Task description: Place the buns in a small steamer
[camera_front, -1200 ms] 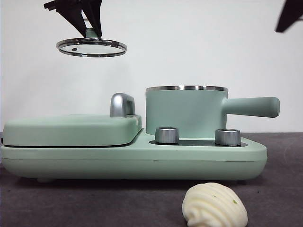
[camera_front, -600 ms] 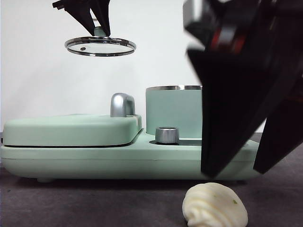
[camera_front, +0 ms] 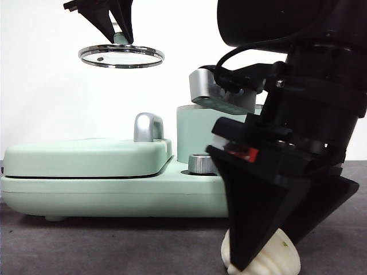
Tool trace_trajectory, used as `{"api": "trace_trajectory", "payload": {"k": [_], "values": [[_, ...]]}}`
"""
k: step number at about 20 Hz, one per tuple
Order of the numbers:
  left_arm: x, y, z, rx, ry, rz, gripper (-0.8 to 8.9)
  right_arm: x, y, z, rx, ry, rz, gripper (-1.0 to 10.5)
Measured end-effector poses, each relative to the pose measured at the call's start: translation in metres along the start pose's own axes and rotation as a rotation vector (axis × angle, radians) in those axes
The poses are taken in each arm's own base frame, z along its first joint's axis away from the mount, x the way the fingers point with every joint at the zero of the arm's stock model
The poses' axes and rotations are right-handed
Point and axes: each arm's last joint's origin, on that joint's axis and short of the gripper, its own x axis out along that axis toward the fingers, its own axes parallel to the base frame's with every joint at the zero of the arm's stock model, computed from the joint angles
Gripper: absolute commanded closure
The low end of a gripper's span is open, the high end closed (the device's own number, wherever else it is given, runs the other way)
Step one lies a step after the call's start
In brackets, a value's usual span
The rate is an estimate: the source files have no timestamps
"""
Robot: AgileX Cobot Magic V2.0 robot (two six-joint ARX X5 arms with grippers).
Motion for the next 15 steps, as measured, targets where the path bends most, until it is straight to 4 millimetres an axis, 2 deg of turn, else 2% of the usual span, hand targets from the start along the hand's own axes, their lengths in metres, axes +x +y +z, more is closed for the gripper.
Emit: {"api": "trace_trajectory", "payload": {"k": [3, 6, 8, 11, 13, 15], "values": [[0.0, 0.0, 0.0, 0.0, 0.0, 0.0, 7.63, -0.003, 0.0, 0.002, 0.002, 0.009, -0.004, 7.6], [0.0, 0.0, 0.0, 0.0, 0.0, 0.0, 7.63, -0.024, 0.006, 0.021, 0.009, 0.013, -0.008, 7.6], [0.0, 0.0, 0.0, 0.0, 0.0, 0.0, 7.63, -0.049, 0.009, 0.039, 0.018, 0.003, -0.012, 7.6], [0.0, 0.0, 0.0, 0.0, 0.0, 0.0, 7.63, -0.098, 0.008, 0.065, 0.044, -0.002, -0.029, 7.6], [0.0, 0.0, 0.0, 0.0, 0.0, 0.0, 7.63, -0.13, -0.001, 0.086, 0.069, -0.031, -0.046, 7.6], [0.0, 0.0, 0.0, 0.0, 0.0, 0.0, 7.63, -0.154, -0.016, 0.112, 0.09, -0.077, -0.078, 7.6]]}}
